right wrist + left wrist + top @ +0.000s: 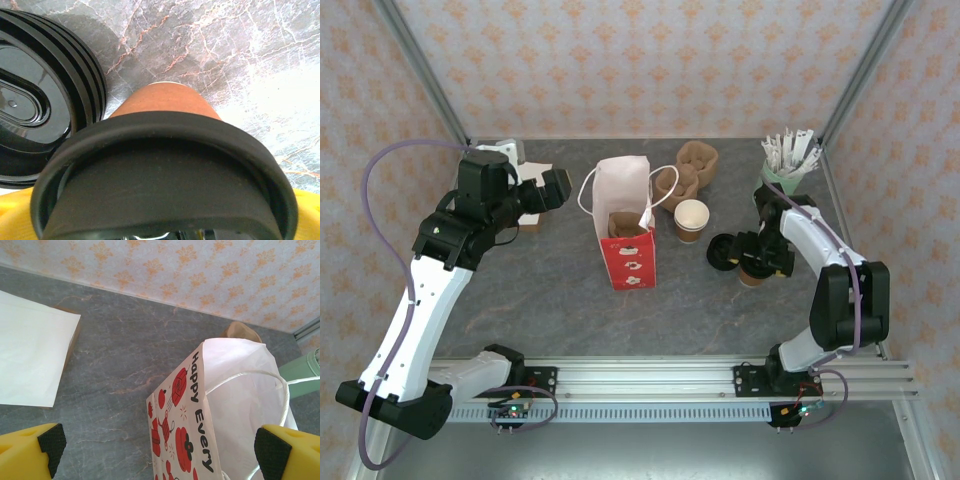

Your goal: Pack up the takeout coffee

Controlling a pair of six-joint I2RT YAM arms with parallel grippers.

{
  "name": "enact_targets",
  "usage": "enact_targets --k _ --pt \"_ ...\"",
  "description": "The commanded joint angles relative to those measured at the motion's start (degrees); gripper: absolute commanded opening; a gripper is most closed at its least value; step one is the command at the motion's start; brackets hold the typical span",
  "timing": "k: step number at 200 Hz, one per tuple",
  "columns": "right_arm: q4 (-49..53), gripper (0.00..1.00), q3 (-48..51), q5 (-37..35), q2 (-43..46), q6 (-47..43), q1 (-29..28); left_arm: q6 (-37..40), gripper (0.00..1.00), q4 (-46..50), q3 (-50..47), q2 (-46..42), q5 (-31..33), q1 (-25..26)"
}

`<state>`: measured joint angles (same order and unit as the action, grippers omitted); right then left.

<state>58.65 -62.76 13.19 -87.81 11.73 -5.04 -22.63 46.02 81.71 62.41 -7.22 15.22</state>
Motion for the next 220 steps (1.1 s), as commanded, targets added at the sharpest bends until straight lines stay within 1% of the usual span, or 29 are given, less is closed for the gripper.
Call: enact_targets --k 1,81,139,173,220 --pt "-0.2 0.97 0.9 -0.3 -0.5 -0.6 0.5 0.6 0.99 1.1 1.9 0.3 -0.2 -0.5" --pt "0.5 0.89 0.5 -1.6 0.0 -1.1 0.6 0.7 1.00 1.2 1.8 0.1 -0.2 -0.4" --pt "2.3 0.89 -0.8 -3.1 1.4 -1.5 0.6 0.6 1.00 1.1 1.8 0.2 -0.5 -0.5" --pt "5.5 0.88 -3.1 -4.7 2.8 -1.9 0.6 0.4 1.00 0.7 2.5 0.8 -1.7 -0.4" --pt "10.0 0.87 -6.6 -4.0 6.7 -2.0 0.6 0.3 1.00 0.2 3.5 2.2 -3.2 -0.5"
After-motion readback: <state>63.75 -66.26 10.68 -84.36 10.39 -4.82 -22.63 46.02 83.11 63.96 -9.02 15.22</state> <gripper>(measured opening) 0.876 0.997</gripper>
